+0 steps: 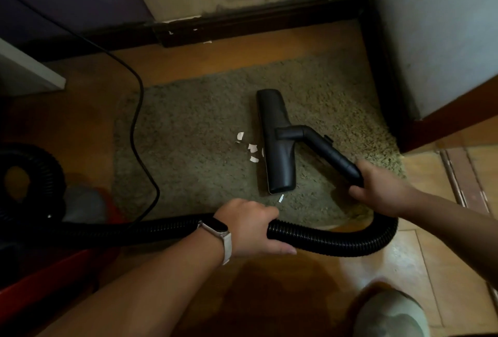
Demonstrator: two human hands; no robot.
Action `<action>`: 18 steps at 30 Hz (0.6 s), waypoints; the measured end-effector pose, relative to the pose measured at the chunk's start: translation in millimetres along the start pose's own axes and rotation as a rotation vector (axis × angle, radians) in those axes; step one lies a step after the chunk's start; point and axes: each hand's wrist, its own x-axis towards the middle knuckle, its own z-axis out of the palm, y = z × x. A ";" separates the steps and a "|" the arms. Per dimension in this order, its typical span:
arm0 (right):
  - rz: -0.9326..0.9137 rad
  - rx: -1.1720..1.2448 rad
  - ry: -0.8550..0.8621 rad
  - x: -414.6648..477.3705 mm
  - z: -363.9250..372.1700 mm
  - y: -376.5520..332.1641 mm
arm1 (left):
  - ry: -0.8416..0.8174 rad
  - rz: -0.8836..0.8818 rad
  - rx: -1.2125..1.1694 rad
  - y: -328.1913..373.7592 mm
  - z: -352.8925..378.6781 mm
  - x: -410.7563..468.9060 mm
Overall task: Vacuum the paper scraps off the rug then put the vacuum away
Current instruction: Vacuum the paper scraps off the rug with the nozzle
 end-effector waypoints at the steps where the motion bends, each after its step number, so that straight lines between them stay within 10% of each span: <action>1: 0.001 -0.005 0.000 -6.2 -0.9 4.6 | -0.011 0.016 0.003 3.0 -1.0 2.1; 18: 0.052 -0.311 -0.069 -51.8 37.0 6.3 | -0.171 0.099 0.012 18.0 16.2 1.7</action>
